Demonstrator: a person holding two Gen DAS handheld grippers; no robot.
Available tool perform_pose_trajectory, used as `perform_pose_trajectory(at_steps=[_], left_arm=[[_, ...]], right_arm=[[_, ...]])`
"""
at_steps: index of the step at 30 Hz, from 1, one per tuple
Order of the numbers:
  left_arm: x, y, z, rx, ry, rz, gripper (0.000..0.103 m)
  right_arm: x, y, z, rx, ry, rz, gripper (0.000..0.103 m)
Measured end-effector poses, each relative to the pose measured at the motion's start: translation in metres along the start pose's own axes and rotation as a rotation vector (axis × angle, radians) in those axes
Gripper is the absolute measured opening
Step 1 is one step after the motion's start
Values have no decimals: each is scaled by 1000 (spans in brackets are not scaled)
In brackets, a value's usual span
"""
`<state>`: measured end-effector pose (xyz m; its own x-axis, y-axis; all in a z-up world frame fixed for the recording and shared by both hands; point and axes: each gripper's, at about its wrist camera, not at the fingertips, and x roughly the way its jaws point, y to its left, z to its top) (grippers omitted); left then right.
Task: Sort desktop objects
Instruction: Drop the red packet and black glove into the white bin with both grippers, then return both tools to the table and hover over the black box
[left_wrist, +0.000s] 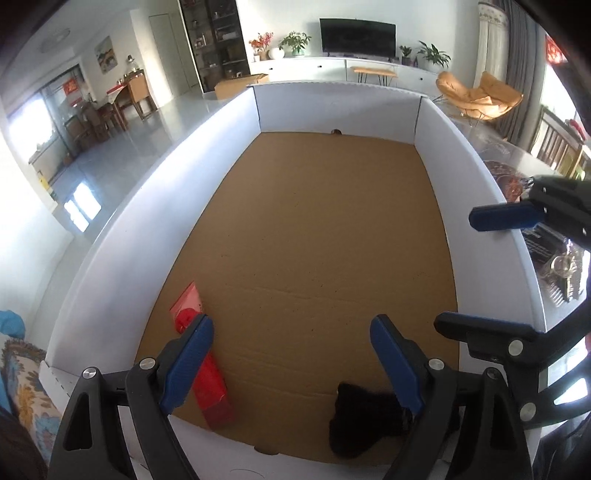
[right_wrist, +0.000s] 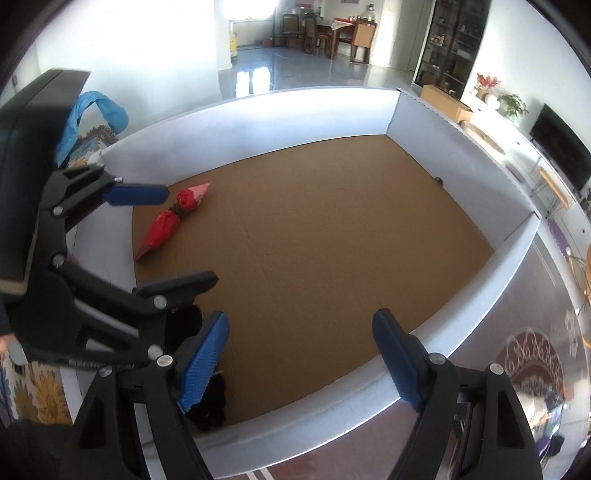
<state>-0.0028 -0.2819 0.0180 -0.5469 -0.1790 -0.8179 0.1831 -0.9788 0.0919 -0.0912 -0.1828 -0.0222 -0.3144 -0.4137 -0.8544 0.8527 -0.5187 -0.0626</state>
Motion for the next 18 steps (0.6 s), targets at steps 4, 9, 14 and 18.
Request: perform_pose_trajectory(at_steps=[4, 9, 14, 18], left_arm=[[-23, -3, -2, -54, -121, 10, 87], [-97, -33, -4, -50, -334, -63, 89], [-154, -115, -19, 58, -443, -296, 103], [-156, -194, -21, 204, -362, -417, 103]], right_arm=[[-52, -15, -34, 103, -211, -46, 93], [-123, -43, -137, 254, -368, -218, 103], [-132, -94, -261, 463, -224, -454, 103], [-108, -138, -326, 640, -44, -472, 103]])
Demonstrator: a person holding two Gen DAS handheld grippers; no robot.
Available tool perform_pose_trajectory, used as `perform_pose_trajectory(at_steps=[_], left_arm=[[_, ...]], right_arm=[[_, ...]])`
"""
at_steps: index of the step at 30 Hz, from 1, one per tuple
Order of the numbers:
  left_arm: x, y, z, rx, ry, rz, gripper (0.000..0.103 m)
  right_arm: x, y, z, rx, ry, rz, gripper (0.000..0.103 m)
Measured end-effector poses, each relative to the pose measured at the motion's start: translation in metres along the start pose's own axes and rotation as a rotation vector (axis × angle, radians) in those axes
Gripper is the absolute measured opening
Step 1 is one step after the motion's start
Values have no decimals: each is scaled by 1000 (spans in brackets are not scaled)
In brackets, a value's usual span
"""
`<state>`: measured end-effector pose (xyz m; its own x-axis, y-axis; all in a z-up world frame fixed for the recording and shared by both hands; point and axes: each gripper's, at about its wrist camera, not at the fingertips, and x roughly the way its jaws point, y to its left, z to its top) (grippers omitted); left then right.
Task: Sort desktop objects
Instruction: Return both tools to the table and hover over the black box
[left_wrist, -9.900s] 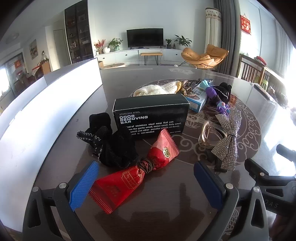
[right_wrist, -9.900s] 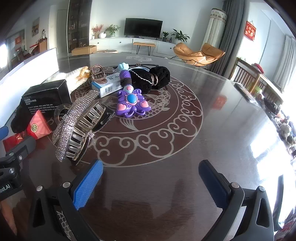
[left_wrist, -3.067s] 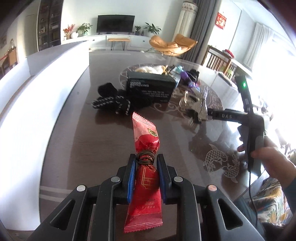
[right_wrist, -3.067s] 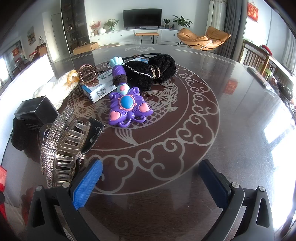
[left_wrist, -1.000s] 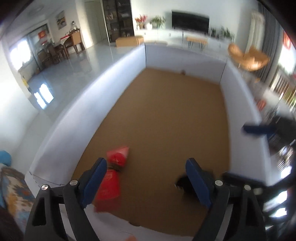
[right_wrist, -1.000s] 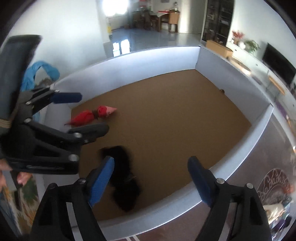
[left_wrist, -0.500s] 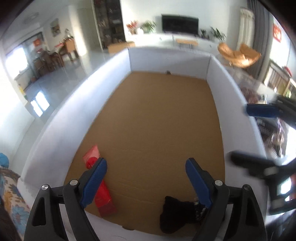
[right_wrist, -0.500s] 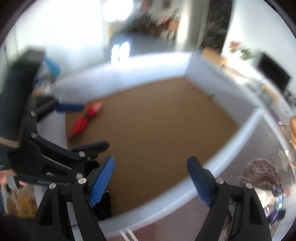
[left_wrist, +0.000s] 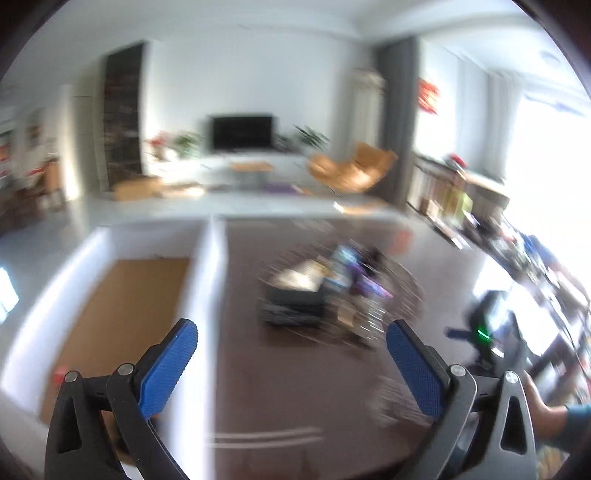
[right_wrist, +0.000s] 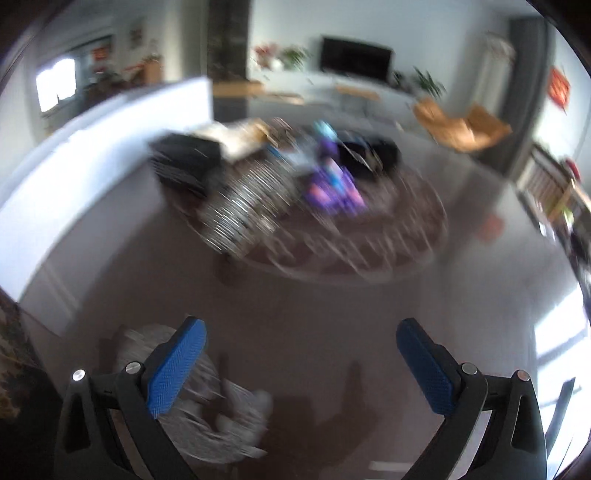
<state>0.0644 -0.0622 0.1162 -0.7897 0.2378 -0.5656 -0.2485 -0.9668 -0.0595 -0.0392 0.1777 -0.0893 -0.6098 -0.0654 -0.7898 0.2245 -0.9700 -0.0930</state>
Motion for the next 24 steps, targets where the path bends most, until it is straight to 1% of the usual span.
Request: perform_pose_trajectory(at_steps=[1, 2, 3, 5, 6, 8, 9, 10, 13, 16, 20, 24], left_arm=[[20, -15, -2, 21, 44, -16, 103], [32, -30, -10, 36, 79, -19, 103], [49, -36, -15, 46, 116, -19, 103], [89, -40, -33, 52, 216, -11, 103], [109, -40, -39, 51, 262, 2, 103], [148, -39, -48, 69, 327, 61, 103], [149, -37, -59, 80, 333, 82, 103], [159, -40, -64, 96, 338, 113, 103], [183, -41, -57, 113, 336, 152, 103], [209, -37, -50, 105, 339, 184, 103], [231, -29, -46, 68, 344, 176, 103], [235, -16, -46, -15, 347, 127, 103]], right_arm=[[8, -11, -2, 32, 23, -8, 103], [15, -19, 0, 56, 36, -16, 103], [17, -19, -1, 67, 42, -22, 103], [18, -23, 2, 91, 52, -35, 103], [18, -27, 4, 111, 62, -16, 103], [30, -32, 17, 141, 69, -22, 103], [34, -36, 22, 158, 73, -31, 103], [43, -43, 23, 173, 74, -37, 103], [57, -54, 39, 228, 72, -69, 103], [68, -58, 51, 247, 50, -86, 103], [66, -56, 53, 250, 46, -90, 103], [66, -54, 51, 251, 44, -89, 103]])
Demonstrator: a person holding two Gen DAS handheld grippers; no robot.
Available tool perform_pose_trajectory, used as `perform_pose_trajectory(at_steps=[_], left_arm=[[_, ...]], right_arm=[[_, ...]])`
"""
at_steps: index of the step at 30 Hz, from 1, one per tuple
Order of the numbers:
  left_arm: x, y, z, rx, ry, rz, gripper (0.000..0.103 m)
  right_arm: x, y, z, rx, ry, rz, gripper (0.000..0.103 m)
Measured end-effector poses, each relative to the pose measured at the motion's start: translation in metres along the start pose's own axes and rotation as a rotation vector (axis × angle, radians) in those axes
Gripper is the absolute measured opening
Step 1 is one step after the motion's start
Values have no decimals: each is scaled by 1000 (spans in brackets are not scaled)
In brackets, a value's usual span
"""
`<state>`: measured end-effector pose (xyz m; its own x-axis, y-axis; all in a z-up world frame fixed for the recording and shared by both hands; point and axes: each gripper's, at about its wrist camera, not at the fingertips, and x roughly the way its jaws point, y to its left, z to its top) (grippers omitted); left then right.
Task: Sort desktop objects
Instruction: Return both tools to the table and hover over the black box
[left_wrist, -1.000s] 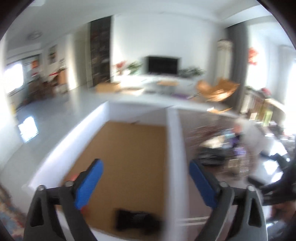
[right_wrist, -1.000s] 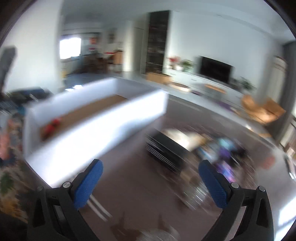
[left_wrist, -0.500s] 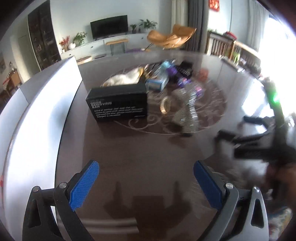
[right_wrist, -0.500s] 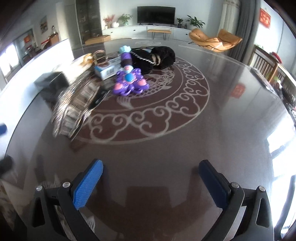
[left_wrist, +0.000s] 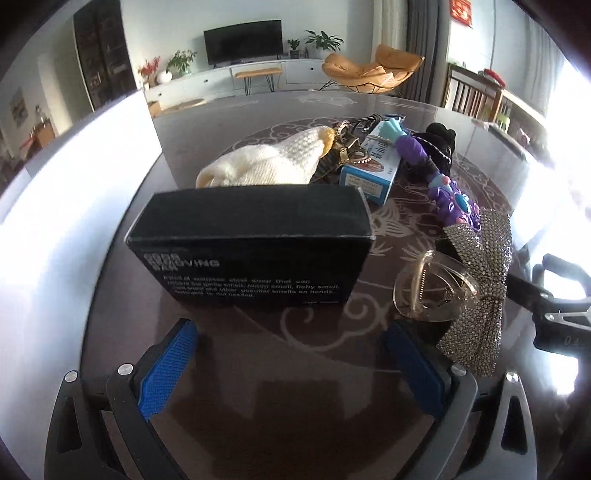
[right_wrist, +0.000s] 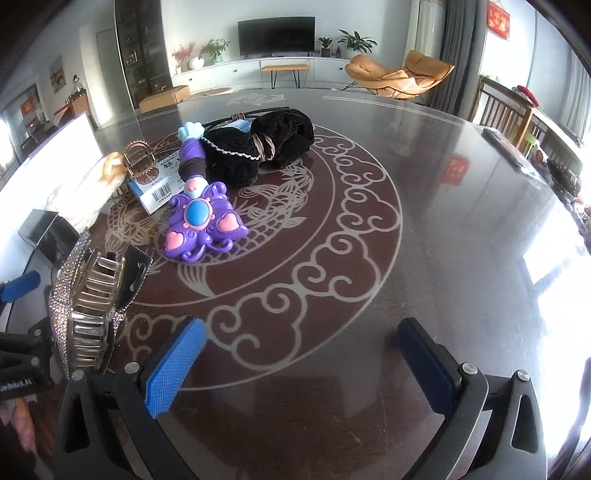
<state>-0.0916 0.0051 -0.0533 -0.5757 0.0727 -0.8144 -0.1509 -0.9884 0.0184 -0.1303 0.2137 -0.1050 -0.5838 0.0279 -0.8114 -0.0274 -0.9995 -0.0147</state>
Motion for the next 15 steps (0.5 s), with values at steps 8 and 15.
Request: perform_pose_trajectory(at_steps=[8, 15], left_arm=[[-1, 2, 0, -23, -1, 2, 103], [2, 1, 2, -23, 0, 3, 103]], right_arm=[[0, 0, 0, 0, 0, 0, 103], [0, -1, 0, 0, 0, 0, 103]])
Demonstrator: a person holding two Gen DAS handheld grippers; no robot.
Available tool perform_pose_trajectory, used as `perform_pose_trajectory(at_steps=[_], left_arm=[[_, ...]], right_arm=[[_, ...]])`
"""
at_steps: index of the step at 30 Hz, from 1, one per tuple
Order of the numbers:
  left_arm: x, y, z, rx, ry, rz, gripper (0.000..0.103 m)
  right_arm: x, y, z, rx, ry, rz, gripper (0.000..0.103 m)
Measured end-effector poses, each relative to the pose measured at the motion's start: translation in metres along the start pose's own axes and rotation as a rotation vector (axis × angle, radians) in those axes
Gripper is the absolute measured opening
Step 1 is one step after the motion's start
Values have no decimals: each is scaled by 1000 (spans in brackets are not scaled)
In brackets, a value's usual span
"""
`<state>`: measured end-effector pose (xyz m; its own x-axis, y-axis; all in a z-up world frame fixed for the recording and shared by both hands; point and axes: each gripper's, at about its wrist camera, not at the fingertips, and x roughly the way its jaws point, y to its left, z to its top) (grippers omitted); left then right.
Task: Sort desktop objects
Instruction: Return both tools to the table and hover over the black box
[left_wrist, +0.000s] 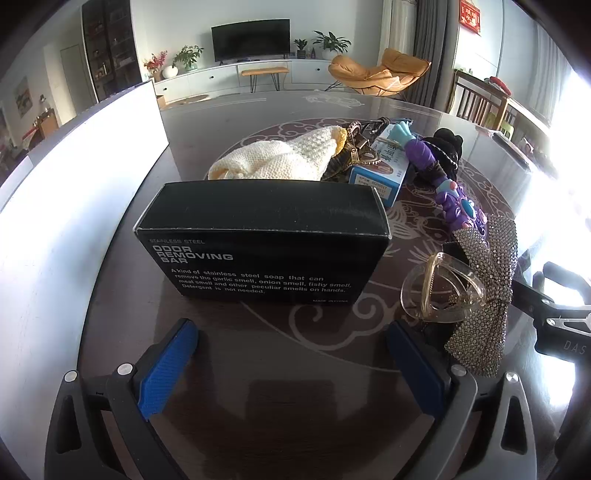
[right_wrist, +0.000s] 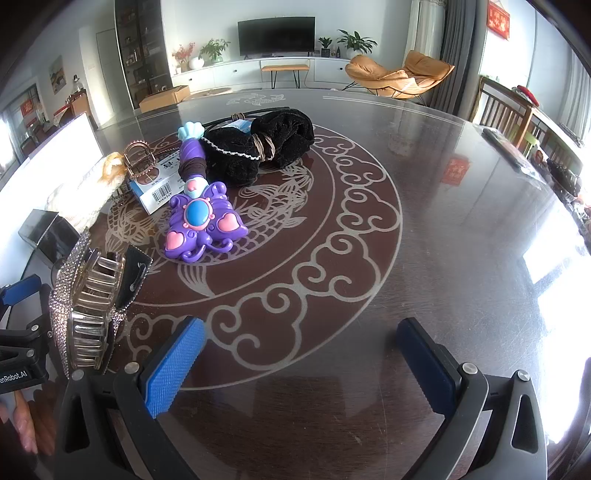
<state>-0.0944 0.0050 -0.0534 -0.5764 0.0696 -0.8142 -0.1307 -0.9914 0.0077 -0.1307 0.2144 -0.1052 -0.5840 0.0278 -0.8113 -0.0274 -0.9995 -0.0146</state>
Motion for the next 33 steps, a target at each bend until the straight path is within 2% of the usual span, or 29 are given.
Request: perform_pose_trajectory(at_steps=[33], left_arm=[[2, -1, 0, -1, -1, -1, 103]], right_arm=[[0, 0, 0, 0, 0, 0, 103]])
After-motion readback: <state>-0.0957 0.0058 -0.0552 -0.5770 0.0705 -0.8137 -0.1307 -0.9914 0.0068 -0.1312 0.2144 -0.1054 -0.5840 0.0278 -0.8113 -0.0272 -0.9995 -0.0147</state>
